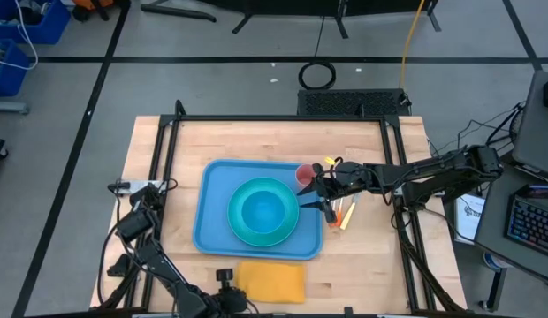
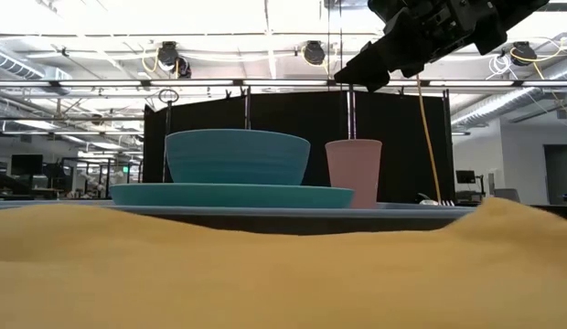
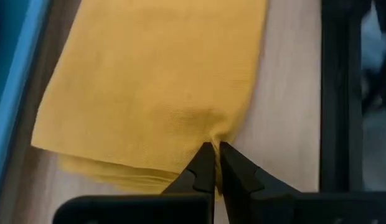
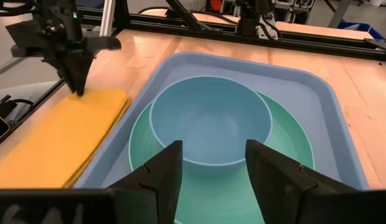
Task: Set up tray
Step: Put the yellow napkin on the blue serving tray to the left of the green plate
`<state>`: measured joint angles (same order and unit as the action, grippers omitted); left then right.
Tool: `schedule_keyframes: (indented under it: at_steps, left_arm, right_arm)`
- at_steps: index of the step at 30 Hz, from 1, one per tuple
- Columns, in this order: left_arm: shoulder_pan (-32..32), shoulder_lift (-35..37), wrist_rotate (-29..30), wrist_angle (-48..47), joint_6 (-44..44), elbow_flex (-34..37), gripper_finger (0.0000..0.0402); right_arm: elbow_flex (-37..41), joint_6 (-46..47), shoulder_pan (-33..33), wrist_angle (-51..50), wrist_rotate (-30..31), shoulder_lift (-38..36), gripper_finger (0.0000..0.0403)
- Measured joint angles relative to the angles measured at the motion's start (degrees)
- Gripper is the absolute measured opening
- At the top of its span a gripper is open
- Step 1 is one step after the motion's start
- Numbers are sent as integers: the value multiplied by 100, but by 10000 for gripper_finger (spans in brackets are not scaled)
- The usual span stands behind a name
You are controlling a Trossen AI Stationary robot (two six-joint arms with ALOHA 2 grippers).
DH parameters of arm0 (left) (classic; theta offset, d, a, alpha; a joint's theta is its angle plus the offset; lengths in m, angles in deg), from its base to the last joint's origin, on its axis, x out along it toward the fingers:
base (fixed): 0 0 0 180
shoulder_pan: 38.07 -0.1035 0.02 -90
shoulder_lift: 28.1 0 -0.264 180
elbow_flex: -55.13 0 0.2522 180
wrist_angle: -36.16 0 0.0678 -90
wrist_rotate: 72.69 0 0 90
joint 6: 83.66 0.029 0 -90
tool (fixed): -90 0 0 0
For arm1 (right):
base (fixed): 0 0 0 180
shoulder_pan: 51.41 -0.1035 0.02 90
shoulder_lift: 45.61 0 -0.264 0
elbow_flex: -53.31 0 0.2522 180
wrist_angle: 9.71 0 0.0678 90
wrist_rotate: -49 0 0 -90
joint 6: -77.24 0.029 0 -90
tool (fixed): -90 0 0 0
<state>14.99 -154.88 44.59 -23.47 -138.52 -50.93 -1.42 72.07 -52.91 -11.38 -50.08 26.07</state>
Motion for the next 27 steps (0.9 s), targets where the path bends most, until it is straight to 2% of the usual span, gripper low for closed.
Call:
schedule_keyframes:
  at_steps: [8, 16, 23, 27]
  left_arm:
    - [74, 0, -22, -450, -197, -80, 8]
    - [107, 20, -350, -1099, -441, -94, 8]
    - [107, 28, -496, -1404, -545, -177, 8]
    - [109, 25, -458, -1949, -653, -572, 8]
  right_arm:
    - [0, 0, -9, -7, -2, 0, 164]
    - [0, 2, -11, -4, -28, 0, 164]
    - [0, 216, -13, 91, -884, 0, 164]
    - [0, 302, -13, 209, -925, 0, 164]
